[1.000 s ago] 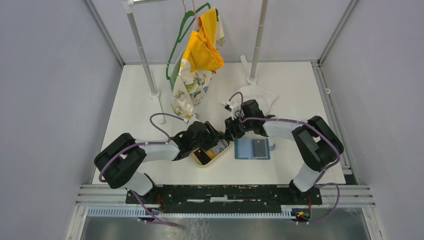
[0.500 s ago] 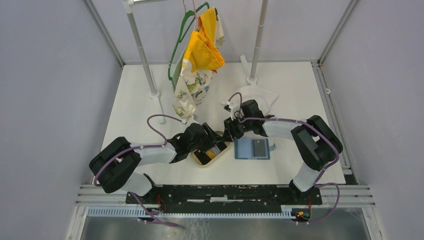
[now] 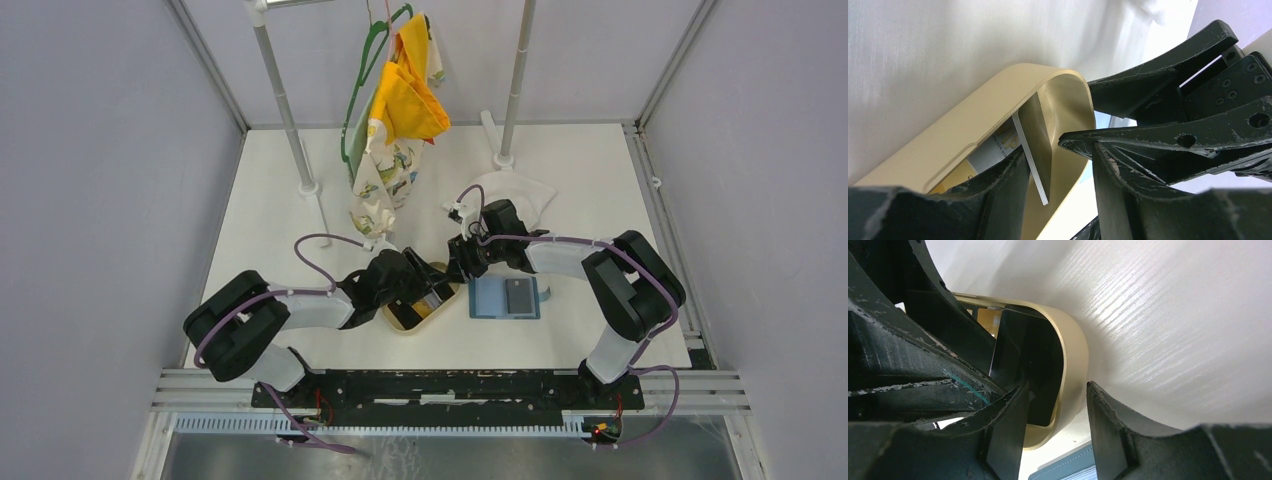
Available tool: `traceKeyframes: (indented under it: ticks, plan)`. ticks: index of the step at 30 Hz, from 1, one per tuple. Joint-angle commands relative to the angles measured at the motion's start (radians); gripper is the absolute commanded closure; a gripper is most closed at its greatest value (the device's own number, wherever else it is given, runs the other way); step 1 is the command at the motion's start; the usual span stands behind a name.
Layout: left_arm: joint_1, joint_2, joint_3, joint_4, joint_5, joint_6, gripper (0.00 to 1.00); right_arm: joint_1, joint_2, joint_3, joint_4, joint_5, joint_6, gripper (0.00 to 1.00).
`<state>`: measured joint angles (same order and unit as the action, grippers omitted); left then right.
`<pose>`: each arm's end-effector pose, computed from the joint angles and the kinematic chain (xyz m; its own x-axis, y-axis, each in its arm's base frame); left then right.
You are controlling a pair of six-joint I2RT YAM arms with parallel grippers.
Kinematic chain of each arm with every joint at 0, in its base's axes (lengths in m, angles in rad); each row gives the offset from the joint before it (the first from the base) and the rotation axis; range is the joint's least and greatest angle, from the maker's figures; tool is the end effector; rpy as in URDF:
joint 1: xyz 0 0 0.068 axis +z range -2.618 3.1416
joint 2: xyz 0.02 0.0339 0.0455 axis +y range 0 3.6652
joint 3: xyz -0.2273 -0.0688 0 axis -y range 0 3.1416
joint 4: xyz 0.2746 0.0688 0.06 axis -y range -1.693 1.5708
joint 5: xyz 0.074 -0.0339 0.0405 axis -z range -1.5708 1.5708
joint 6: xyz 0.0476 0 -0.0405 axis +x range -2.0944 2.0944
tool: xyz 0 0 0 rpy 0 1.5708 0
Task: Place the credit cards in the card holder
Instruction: Pick up the credit card from the storage box.
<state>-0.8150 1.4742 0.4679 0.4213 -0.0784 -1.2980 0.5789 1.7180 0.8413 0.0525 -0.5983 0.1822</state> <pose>0.2064 -0.2135 0.0728 -0.7576 -0.5960 -0.2663 -0.1813 0.5840 -0.7912 0.2800 0.2151 0.0825 -0.7442 -0.3075 -0.5930 -0.6482 0.5472 0.5296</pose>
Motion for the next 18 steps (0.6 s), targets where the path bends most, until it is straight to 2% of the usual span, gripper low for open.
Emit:
traceKeyframes:
  ticks: [1, 10, 18]
  plan:
    - [0.009, 0.027, 0.021, 0.043, -0.102, -0.063, 0.49, 0.024, -0.008, 0.018, 0.008, -0.092, 0.002, 0.48]
    - [0.01, -0.003, -0.014, 0.049, -0.099, -0.105, 0.57, 0.023, -0.011, 0.022, 0.0, -0.091, -0.004, 0.48]
    - [0.013, -0.078, -0.053, 0.038, -0.111, -0.125, 0.59, 0.023, -0.011, 0.024, -0.004, -0.09, -0.009, 0.48]
